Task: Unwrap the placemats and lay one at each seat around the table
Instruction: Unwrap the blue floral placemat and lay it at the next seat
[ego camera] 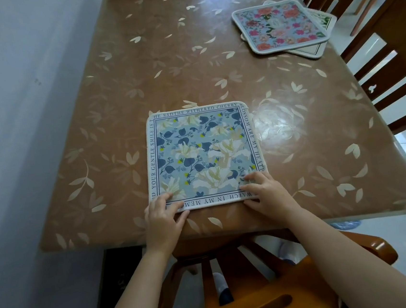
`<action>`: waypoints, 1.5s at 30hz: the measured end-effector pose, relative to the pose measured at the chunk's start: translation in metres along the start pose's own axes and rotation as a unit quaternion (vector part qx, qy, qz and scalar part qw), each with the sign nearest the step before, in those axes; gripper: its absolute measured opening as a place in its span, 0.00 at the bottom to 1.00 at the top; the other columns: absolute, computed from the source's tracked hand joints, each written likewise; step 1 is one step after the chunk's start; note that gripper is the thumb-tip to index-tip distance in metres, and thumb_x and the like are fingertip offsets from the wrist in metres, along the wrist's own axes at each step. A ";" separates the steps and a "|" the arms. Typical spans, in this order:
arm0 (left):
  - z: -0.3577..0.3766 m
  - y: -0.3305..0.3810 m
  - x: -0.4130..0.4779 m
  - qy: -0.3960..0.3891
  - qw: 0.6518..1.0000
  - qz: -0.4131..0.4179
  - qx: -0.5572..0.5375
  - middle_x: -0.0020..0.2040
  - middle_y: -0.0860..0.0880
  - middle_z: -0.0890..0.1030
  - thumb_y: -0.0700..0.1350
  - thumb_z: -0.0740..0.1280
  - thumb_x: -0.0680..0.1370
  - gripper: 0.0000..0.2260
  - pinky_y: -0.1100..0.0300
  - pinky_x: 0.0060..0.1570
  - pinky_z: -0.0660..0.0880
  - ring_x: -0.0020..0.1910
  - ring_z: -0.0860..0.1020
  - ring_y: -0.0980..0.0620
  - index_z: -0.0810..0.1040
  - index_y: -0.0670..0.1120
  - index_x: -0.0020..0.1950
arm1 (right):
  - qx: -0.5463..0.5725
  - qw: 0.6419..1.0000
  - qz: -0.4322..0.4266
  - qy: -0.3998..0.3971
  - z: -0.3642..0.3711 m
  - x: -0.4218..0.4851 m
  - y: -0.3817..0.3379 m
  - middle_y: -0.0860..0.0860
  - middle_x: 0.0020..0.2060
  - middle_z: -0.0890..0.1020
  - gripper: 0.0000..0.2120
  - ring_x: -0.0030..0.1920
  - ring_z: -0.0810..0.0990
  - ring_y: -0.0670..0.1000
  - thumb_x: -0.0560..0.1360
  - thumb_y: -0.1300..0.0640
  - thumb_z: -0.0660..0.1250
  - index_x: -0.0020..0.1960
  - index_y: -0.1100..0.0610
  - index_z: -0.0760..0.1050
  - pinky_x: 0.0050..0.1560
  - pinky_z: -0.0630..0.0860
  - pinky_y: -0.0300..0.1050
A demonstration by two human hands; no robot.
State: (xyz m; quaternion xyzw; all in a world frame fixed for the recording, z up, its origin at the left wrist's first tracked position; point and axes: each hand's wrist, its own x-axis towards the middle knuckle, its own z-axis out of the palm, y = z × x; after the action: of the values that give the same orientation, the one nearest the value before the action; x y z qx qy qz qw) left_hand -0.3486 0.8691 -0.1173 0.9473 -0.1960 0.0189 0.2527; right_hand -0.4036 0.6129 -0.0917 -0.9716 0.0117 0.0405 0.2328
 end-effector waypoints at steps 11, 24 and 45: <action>-0.009 0.009 0.010 -0.028 0.993 0.109 -0.041 0.37 0.44 0.80 0.31 0.73 0.67 0.04 0.52 0.35 0.78 0.36 0.78 0.47 0.80 0.38 0.38 | 0.017 0.998 -0.043 0.037 0.008 0.004 -0.013 0.64 0.36 0.78 0.02 0.39 0.78 0.62 0.65 0.72 0.67 0.36 0.68 0.75 0.39 0.77 0.52; -0.011 0.009 0.010 -0.026 0.991 0.130 -0.035 0.36 0.45 0.79 0.30 0.72 0.65 0.06 0.55 0.36 0.78 0.36 0.78 0.48 0.79 0.39 0.36 | 0.007 0.999 -0.041 0.002 0.013 -0.004 -0.012 0.63 0.41 0.77 0.01 0.43 0.76 0.61 0.68 0.69 0.64 0.40 0.67 0.74 0.41 0.74 0.52; 0.015 -0.006 0.016 -0.096 0.991 -0.089 0.024 0.76 0.48 0.52 0.51 0.57 0.79 0.21 0.37 0.67 0.41 0.74 0.46 0.49 0.59 0.53 0.72 | -0.024 0.983 0.183 0.009 0.028 0.003 0.017 0.55 0.74 0.50 0.29 0.73 0.45 0.58 0.75 0.43 0.59 0.72 0.50 0.54 0.69 0.45 0.65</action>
State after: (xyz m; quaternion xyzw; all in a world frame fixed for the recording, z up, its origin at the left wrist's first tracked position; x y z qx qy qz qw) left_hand -0.3330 0.8605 -0.1311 0.9642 -0.1342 -0.0898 0.2104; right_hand -0.4035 0.6103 -0.1243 -0.9587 0.1905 0.0737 0.1979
